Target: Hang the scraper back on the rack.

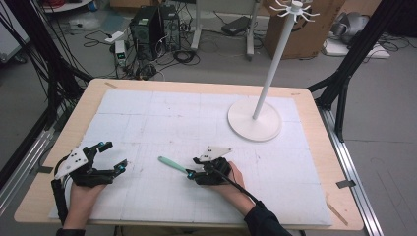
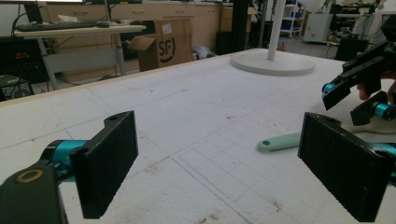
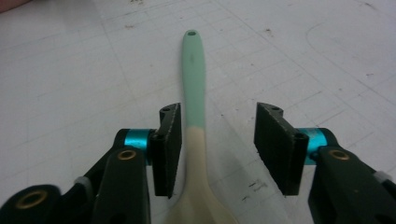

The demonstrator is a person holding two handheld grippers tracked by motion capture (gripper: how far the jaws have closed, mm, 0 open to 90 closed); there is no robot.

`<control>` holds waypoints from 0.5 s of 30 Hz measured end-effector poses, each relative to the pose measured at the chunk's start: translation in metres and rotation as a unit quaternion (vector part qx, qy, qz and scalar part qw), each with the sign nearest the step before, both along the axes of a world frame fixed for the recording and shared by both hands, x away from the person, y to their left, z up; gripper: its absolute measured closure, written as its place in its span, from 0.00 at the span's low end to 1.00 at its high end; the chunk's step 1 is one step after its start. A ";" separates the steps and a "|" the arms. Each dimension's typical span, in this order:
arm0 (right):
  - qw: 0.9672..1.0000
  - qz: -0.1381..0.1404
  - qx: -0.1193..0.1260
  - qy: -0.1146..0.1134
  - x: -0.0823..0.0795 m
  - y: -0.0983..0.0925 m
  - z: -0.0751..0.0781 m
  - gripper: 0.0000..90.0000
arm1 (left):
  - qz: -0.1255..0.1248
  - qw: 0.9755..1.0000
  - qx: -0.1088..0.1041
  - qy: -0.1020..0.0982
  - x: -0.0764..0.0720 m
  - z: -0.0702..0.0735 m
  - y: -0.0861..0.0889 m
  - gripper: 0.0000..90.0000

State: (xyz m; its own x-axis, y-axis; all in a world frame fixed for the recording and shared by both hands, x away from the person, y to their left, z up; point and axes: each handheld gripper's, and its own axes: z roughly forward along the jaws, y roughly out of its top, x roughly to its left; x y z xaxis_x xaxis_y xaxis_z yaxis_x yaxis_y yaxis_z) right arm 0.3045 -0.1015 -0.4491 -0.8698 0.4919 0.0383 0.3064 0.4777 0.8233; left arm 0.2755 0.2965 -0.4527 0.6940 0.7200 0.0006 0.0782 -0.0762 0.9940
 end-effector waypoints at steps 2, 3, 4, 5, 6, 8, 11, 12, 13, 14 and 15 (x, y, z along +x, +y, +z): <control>1.000 0.007 -0.006 0.001 -0.001 0.001 0.000 0.62 | 0.000 1.000 0.000 0.000 0.000 0.000 0.000 0.14; 1.000 0.013 -0.013 -0.003 -0.001 0.002 -0.001 0.64 | 0.000 1.000 0.000 0.000 0.000 0.000 0.000 0.14; 1.000 0.018 -0.017 -0.003 -0.001 0.004 -0.001 0.66 | 0.000 1.000 0.000 0.000 0.000 0.000 0.000 0.14; 0.999 0.023 -0.024 -0.005 -0.002 0.005 -0.001 0.67 | 0.000 1.000 0.000 0.000 0.000 0.000 0.000 0.14; 0.999 0.023 -0.027 -0.004 -0.003 0.006 -0.001 0.68 | 0.000 1.000 0.000 0.000 0.000 0.000 0.000 0.14; 0.999 0.029 -0.037 -0.003 -0.003 0.008 -0.002 0.71 | 0.000 1.000 0.001 0.000 0.000 0.000 0.000 0.14; 0.998 0.036 -0.049 -0.003 -0.003 0.011 -0.002 0.76 | 0.000 1.000 0.000 0.000 0.000 0.000 0.000 0.14; 0.998 0.037 -0.050 -0.002 -0.003 0.011 -0.003 0.77 | 0.000 1.000 0.000 0.000 0.000 0.000 0.000 0.14; 0.998 0.039 -0.050 -0.001 -0.002 0.011 -0.003 0.78 | 0.000 1.000 0.000 0.001 0.000 0.000 0.000 0.14; 0.998 0.040 -0.050 0.001 -0.002 0.011 -0.003 0.79 | 0.000 1.000 0.000 0.000 0.000 0.000 0.000 0.14; 0.998 0.039 -0.050 0.005 -0.002 0.011 -0.003 0.81 | 0.000 1.000 0.000 0.000 0.000 0.000 0.000 0.14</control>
